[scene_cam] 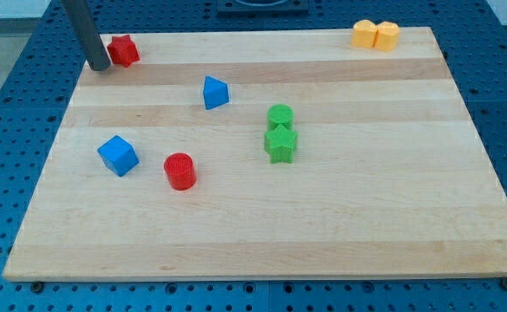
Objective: Move the red star towards the top left corner of the board
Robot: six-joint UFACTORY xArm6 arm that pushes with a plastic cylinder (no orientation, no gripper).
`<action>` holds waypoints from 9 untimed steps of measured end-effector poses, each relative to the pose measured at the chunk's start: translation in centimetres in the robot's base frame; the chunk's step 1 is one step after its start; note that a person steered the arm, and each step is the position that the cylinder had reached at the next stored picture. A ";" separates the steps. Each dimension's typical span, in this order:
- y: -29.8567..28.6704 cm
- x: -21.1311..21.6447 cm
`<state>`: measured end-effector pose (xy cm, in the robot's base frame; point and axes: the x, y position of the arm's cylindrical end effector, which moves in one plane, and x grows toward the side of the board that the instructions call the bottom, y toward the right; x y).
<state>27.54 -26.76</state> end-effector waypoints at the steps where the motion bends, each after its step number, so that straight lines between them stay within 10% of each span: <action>1: 1.2 0.1; 7: 4.2 -2.1; 9: 2.9 10.3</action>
